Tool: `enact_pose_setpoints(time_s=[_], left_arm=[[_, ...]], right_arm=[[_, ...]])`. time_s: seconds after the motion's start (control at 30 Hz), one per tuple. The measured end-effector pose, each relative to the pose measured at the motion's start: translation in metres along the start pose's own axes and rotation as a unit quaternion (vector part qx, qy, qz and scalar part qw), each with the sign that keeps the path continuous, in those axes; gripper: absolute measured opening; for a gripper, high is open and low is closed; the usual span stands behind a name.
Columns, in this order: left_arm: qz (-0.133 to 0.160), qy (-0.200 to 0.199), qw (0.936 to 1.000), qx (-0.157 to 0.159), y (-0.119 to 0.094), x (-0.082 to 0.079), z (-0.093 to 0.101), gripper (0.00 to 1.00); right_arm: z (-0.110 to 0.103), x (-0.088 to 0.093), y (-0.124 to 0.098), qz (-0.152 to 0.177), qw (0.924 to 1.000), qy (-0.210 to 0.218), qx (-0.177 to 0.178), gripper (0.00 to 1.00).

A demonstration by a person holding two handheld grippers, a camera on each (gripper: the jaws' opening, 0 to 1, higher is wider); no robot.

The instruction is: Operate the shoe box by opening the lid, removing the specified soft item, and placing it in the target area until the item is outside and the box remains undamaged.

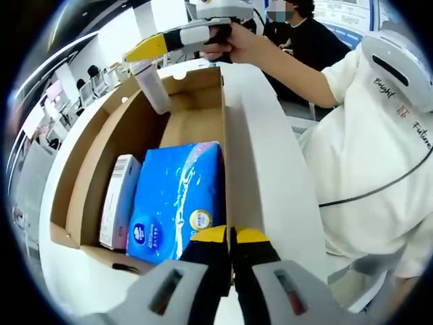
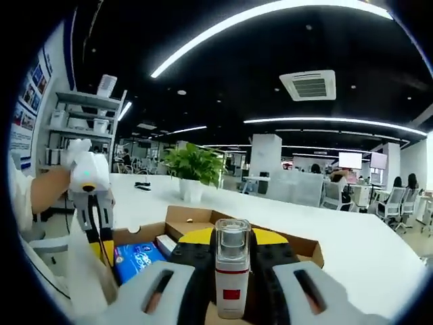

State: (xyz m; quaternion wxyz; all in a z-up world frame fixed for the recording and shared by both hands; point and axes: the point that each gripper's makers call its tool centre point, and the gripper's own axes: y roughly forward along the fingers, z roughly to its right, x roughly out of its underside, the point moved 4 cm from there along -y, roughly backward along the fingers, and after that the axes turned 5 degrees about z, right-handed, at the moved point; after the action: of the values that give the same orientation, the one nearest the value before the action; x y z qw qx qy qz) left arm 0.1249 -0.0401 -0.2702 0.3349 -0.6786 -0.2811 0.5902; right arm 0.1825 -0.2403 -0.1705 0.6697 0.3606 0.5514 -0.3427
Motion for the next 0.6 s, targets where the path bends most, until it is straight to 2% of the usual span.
enact_pose_setpoints(time_s=[0.23, 0.33, 0.6], left_arm=[[0.0, 0.002, 1.0, -0.002, 0.0, 0.0, 0.0, 0.01], [0.0, 0.002, 1.0, -0.002, 0.0, 0.0, 0.0, 0.01], [0.001, 0.002, 1.0, -0.003, 0.0, 0.001, 0.0, 0.01]], right_arm=[[0.005, -0.026, -0.014, 0.05, 0.9985, 0.018, 0.012, 0.18], [0.008, -0.032, -0.02, 0.056, 0.9982, 0.005, 0.021, 0.18], [0.011, -0.045, -0.031, 0.076, 0.9968, 0.013, 0.02, 0.18]])
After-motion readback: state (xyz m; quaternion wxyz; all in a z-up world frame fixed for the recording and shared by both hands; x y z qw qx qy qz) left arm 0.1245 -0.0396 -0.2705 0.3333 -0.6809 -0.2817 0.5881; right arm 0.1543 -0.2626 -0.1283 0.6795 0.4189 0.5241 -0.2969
